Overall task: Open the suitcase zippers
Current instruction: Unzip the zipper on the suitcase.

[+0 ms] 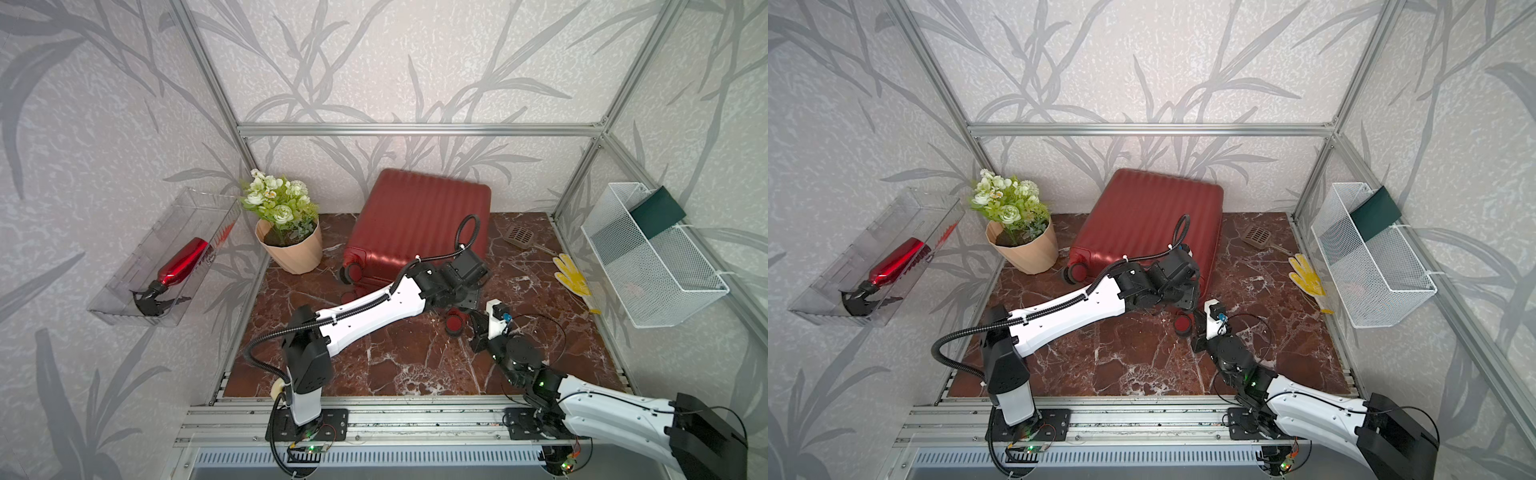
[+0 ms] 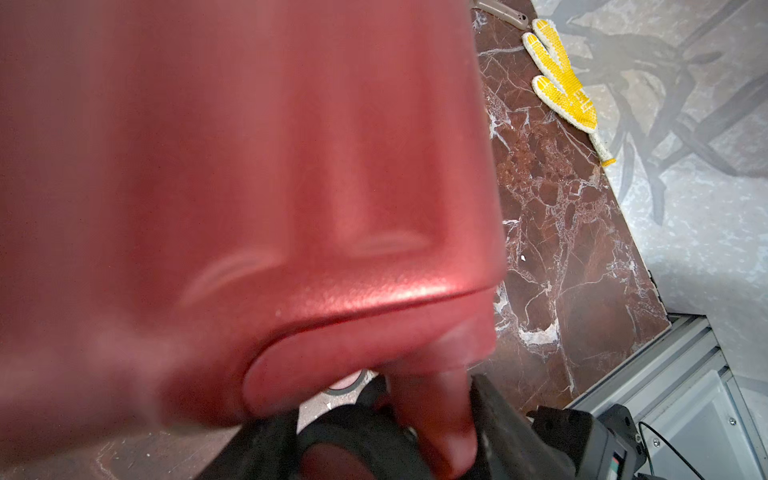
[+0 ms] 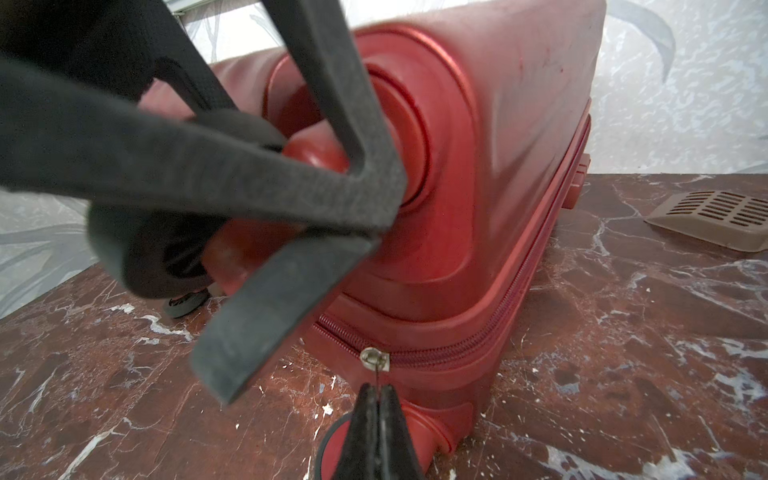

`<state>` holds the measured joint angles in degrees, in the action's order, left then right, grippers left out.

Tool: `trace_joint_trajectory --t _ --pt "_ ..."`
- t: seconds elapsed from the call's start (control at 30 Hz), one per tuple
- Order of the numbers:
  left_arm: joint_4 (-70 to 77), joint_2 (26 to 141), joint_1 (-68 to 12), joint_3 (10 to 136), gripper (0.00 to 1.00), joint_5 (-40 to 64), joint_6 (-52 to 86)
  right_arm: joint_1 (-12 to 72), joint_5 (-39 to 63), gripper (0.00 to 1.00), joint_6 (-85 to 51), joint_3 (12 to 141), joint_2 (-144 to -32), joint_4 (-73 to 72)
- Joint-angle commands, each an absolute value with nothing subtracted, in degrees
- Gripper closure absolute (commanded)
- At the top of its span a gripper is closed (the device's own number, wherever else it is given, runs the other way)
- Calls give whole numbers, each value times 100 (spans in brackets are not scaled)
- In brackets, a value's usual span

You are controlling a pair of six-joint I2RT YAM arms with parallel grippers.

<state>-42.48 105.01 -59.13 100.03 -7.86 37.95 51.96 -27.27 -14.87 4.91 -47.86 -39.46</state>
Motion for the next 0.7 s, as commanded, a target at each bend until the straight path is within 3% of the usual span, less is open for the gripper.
trace_joint_trajectory --t 0.0,0.27,0.47,0.67 --pt "-4623 10593 -5839 9978 66 -1517 3344 5247 -2968 100 -1428 527 -4499 -3902" --pt "-4676 10248 -5709 9639 100 -1627 3123 5234 -3619 100 -1309 551 -4368 -3367" --pt "-4767 9949 -5626 9423 100 -1635 2981 5116 -4188 100 -1141 613 -4601 -3420" --pt "-4794 9536 -5548 9082 100 -1564 2866 4333 -3628 100 -1344 727 -4788 -3413"
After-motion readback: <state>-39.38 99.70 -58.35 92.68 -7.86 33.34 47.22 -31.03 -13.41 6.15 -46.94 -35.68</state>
